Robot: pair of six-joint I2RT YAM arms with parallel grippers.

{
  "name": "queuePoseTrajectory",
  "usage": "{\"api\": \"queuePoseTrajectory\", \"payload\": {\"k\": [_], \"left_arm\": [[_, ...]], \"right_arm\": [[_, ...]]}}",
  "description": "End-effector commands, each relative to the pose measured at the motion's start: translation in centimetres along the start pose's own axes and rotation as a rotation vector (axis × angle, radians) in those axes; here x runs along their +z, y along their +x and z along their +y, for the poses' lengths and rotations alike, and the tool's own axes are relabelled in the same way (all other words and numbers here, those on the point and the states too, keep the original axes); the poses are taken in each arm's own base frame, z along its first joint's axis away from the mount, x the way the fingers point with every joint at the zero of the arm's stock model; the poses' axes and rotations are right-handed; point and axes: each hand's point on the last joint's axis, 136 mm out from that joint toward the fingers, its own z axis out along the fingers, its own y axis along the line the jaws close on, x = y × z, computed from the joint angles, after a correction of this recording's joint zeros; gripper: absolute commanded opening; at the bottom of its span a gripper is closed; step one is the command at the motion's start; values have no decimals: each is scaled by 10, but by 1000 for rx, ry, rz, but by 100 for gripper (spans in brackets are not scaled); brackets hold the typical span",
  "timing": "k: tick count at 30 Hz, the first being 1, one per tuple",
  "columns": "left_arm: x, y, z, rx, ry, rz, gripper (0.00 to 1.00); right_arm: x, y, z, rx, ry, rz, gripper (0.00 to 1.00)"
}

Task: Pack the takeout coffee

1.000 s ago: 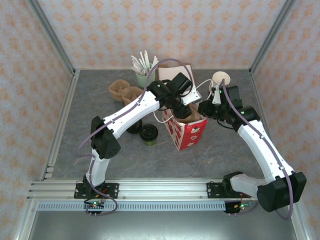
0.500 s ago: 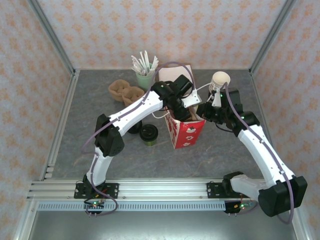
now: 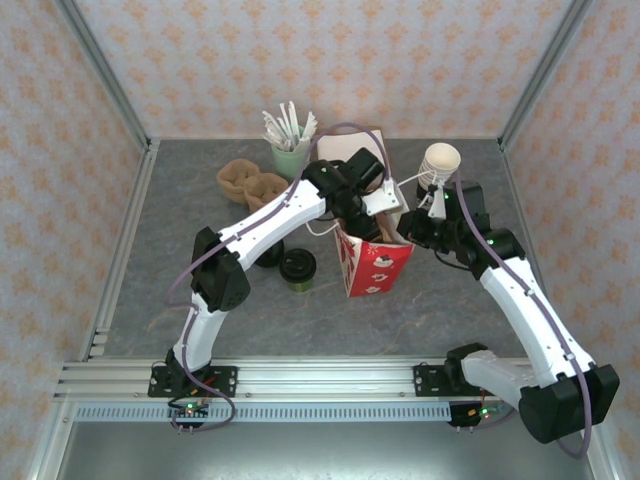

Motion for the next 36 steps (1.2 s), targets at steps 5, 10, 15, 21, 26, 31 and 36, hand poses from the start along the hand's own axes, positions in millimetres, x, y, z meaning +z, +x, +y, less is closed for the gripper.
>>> {"api": "queuePoseTrajectory", "payload": {"k": [5, 10, 15, 21, 26, 31, 36], "left_arm": [[-15, 9, 0, 30, -17, 43, 41], [-7, 14, -1, 26, 3, 64, 41], [5, 13, 0, 15, 25, 66, 41], [16, 13, 2, 10, 34, 75, 41], [20, 16, 3, 12, 37, 98, 41], [20, 16, 4, 17, 32, 100, 43], [14, 12, 3, 15, 32, 81, 59]], "right_arm": [[-13, 6, -6, -39, 49, -27, 16], [-12, 10, -5, -31, 38, -18, 16], [-7, 15, -5, -12, 27, -1, 16], [-6, 15, -3, -16, 19, 7, 15], [-9, 13, 2, -30, 19, 5, 15], [-12, 11, 5, -41, 19, -1, 15], [-14, 10, 6, -49, 25, -5, 15]]}}
